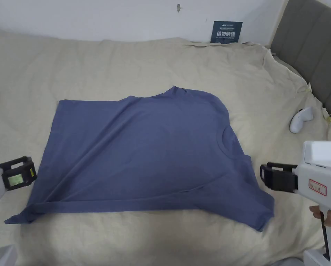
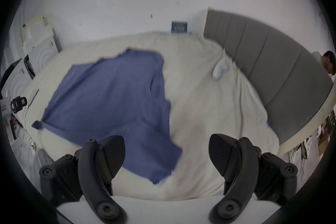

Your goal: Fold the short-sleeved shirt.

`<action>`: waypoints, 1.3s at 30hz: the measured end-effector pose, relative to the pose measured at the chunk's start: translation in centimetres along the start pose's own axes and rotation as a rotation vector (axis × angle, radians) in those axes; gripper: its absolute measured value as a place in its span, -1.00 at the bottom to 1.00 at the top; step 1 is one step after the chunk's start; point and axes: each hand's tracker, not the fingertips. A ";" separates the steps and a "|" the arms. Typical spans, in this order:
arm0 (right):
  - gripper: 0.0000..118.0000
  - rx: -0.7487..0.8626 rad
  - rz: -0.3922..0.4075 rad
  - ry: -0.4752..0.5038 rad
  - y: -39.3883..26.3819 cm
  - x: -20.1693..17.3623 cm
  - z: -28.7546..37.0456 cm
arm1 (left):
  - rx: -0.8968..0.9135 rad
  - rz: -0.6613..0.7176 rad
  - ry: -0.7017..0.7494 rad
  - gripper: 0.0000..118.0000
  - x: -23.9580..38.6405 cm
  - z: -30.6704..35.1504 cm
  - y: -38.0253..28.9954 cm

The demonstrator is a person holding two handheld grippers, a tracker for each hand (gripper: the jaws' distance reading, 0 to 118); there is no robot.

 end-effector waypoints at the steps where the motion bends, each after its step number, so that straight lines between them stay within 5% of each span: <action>1: 0.64 0.052 0.014 -0.012 0.3 -0.4 0.4 | 0.060 -0.033 0.028 1.00 0.9 0.5 0.2; 4: 0.64 0.198 0.042 -0.071 0.4 -2.1 1.7 | 0.246 -0.074 0.042 1.00 3.5 2.4 0.6; 8: 0.64 0.322 -0.036 -0.020 -0.4 -3.8 2.4 | 0.293 -0.040 -0.081 0.96 5.7 3.5 0.9; 12: 0.60 0.343 -0.066 0.006 -1.2 -4.9 2.1 | 0.324 -0.055 -0.133 0.42 7.1 4.3 0.2; 14: 0.16 0.348 -0.079 0.031 -1.5 -5.2 2.1 | 0.313 -0.069 -0.149 -0.03 7.6 4.5 -0.2; 17: -0.22 0.358 -0.107 0.055 -1.9 -5.7 2.1 | 0.306 -0.068 -0.171 -0.29 7.8 4.7 -0.7; 19: -0.89 0.361 -0.106 0.058 -1.9 -5.9 2.0 | 0.312 -0.062 -0.172 -0.79 7.8 5.0 -0.9; 21: -0.98 0.358 -0.097 0.085 -1.8 -6.0 1.9 | 0.311 -0.052 -0.182 -1.00 7.8 5.0 -0.9; 35: -1.00 0.336 -0.065 0.098 -2.1 -6.5 1.6 | 0.280 -0.039 -0.186 -1.00 7.8 5.0 -0.9; 39: -0.81 0.151 -0.061 0.129 -0.4 -5.5 1.0 | 0.280 -0.036 -0.187 -1.00 7.8 5.2 -0.9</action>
